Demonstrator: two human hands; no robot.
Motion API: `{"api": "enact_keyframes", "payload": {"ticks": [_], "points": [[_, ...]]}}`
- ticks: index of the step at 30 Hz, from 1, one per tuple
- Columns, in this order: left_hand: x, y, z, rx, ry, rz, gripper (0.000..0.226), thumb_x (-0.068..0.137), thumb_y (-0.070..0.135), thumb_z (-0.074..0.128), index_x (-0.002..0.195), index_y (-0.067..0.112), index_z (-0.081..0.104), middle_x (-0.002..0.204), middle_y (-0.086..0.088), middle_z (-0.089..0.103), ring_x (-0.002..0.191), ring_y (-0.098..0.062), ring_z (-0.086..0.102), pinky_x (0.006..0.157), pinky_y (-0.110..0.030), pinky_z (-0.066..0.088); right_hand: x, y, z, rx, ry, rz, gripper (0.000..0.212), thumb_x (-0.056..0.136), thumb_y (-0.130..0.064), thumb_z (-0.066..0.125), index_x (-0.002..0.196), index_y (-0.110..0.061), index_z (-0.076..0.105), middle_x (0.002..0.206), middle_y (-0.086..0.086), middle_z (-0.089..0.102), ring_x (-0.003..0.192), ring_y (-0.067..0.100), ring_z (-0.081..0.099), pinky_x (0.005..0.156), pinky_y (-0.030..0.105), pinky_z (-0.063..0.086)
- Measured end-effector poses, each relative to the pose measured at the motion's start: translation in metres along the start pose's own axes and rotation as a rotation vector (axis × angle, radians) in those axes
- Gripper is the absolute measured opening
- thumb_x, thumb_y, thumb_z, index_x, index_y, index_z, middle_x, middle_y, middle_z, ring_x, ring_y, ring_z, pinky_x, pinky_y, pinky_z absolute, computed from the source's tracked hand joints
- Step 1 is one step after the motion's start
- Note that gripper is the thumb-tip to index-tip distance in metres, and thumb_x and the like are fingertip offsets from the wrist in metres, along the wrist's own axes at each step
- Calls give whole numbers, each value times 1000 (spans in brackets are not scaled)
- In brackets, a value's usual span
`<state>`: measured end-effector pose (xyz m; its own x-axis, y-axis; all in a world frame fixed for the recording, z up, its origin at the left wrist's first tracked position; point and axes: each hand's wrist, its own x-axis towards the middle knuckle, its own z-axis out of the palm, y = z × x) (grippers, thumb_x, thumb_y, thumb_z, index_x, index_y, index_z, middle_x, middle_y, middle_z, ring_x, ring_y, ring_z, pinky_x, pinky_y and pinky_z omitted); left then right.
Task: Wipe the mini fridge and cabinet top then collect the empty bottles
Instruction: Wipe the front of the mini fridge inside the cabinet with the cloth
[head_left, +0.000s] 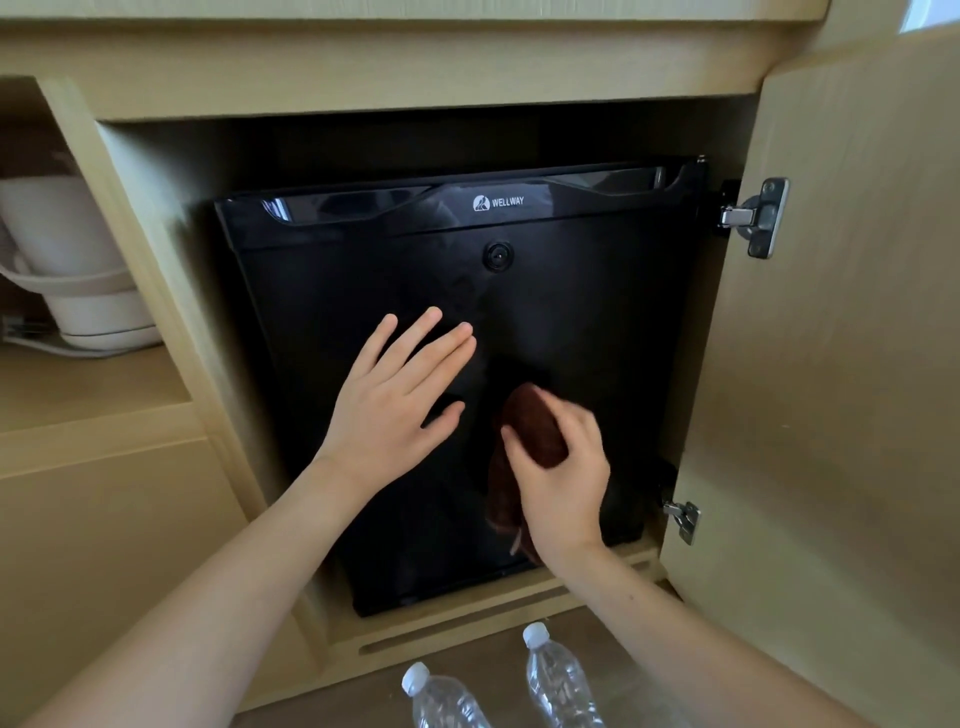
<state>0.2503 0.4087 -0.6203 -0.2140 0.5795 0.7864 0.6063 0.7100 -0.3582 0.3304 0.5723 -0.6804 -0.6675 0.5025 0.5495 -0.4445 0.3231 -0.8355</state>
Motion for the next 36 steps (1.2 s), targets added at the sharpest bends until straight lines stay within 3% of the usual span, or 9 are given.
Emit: {"api": "enact_keyframes", "payload": {"ticks": [4,9,13,18,24,27,32,36], "points": [[-7,-6,-21,38,-68,-27,63,87,25,72,145,11,49,152,-2,46,145,-23,33,123,-44,20,-14,8,-3,12,5,128,43,84,-14,78,118,-35,63,116,-11,59,107,-8,57,99,25,52],[-35,-24,-51,103,-186,-99,72,86,27,72,150,15,41,158,2,36,149,-20,26,124,-45,17,21,-33,9,79,93,-10,42,84,-14,79,122,-25,66,115,-9,61,106,-11,56,93,5,43],[-32,-27,-58,107,-181,-123,77,84,31,75,151,15,41,158,2,36,149,-21,27,124,-44,16,13,-31,15,89,62,-6,42,85,-9,77,123,-23,66,116,-9,57,108,-9,56,95,6,43],[-19,-20,-58,118,-128,-80,80,82,34,76,151,15,40,158,2,37,149,-23,25,124,-45,15,-7,-16,8,47,-16,88,42,83,-10,79,116,-32,66,112,-15,58,105,-7,58,97,23,51],[5,-27,-54,94,-19,-169,79,80,32,78,148,14,44,156,1,40,148,-25,28,123,-48,16,55,-82,15,41,49,-94,41,83,-15,79,120,-25,67,110,-13,61,103,-5,58,92,7,44],[8,-31,-52,75,23,-188,77,79,31,79,147,14,47,154,1,43,148,-24,29,123,-48,17,49,-82,21,-7,31,-180,42,84,-12,77,123,-23,66,113,-13,59,108,-4,57,96,13,46],[6,-35,-46,38,56,-180,78,79,30,79,148,15,46,155,2,42,148,-23,28,124,-47,14,39,-70,18,-57,32,-152,40,82,-11,79,119,-23,68,110,-12,61,104,-7,58,95,19,49],[5,-37,-47,22,56,-171,76,80,30,77,147,15,46,155,2,42,148,-22,28,124,-45,12,68,-101,27,-92,156,-251,40,85,-16,77,122,-20,66,111,-10,60,99,-12,55,89,2,42]]}}
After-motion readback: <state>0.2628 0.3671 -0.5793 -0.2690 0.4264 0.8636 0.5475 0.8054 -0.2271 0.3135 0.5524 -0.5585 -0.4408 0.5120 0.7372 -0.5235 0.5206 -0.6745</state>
